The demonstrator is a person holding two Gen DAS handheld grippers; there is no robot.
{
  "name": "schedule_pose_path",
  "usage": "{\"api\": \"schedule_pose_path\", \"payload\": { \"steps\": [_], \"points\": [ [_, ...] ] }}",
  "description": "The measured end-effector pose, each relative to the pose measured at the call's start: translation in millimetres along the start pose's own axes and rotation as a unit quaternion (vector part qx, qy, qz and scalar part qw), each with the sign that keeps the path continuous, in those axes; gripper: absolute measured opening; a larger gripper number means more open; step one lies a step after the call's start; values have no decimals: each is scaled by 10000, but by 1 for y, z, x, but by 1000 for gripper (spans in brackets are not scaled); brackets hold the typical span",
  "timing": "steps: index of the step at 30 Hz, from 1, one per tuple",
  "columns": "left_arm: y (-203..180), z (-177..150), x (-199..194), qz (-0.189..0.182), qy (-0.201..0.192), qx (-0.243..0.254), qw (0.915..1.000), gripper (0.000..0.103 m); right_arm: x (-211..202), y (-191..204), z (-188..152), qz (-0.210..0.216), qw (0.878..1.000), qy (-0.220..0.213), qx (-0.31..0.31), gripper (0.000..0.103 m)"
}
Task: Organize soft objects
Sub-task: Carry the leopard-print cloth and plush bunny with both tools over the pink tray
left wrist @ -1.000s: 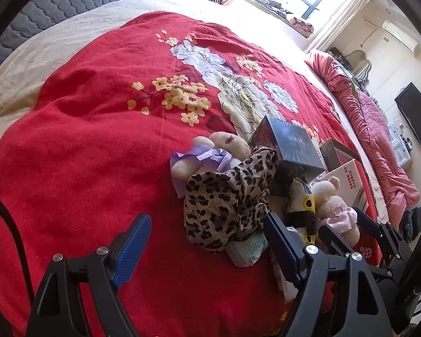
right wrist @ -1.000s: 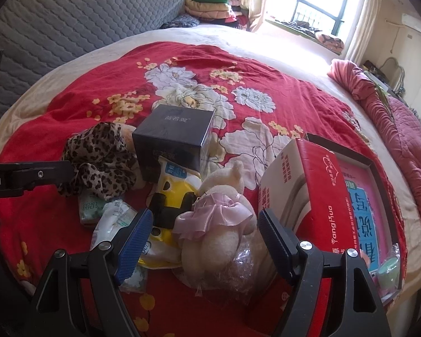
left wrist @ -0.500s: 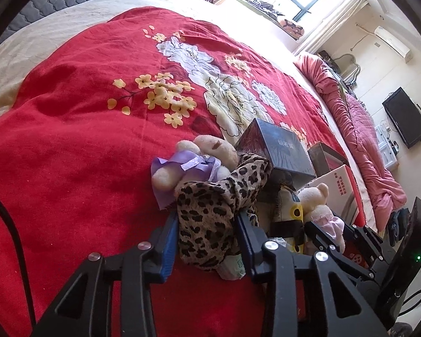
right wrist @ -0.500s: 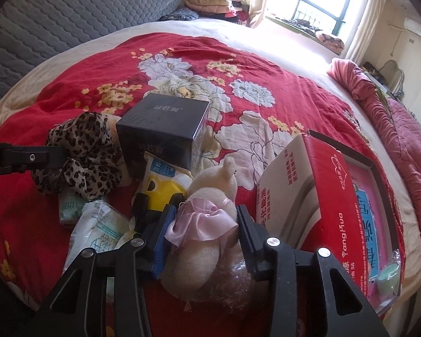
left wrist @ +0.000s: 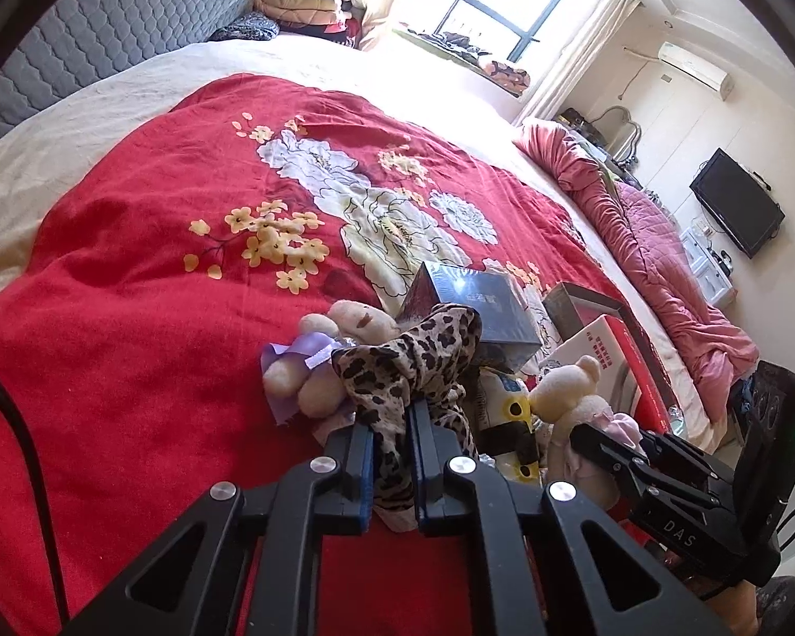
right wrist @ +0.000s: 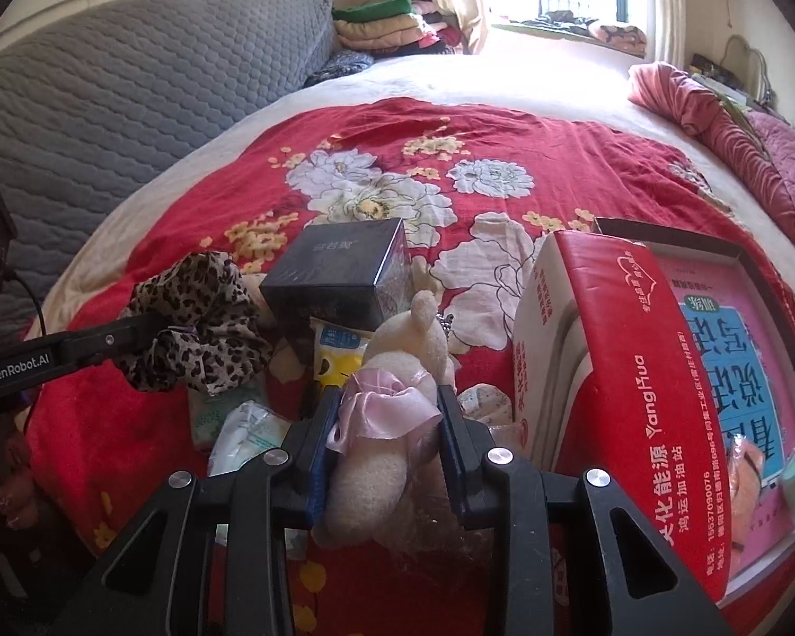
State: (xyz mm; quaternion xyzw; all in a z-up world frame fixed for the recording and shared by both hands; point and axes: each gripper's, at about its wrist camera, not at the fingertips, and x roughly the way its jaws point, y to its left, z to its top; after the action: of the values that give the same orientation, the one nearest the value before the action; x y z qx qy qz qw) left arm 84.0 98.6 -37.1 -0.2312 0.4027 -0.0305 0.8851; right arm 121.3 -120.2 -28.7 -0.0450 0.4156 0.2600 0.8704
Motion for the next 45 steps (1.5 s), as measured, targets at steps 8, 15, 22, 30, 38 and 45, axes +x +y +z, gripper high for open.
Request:
{"api": "schedule_pose_path", "payload": {
  "steps": [8, 15, 22, 30, 38, 45],
  "points": [
    [-20, -6, -19, 80, -192, 247, 9995, 11, -25, 4, -1, 53, 9997, -244, -59, 35],
    [-40, -10, -37, 175, -354, 413, 9984, 11, -49, 11, -2, 155, 9984, -523, -156, 35],
    [-67, -11, -57, 220, -494, 609, 9967, 11, -77, 7, 1, 236, 9962, -835, -115, 35],
    [-104, -6, -72, 204, -616, 872, 9941, 11, -116, -14, 3, 270, 9915, -1264, 140, 35],
    [-151, 0, -79, 65, -704, 1143, 9909, 11, -145, -39, 0, 165, 9860, -1609, 413, 35],
    [-192, 0, -73, -82, -685, 1449, 9870, 11, -169, -68, -5, 1, 9789, -1898, 750, 35]
  ]
}}
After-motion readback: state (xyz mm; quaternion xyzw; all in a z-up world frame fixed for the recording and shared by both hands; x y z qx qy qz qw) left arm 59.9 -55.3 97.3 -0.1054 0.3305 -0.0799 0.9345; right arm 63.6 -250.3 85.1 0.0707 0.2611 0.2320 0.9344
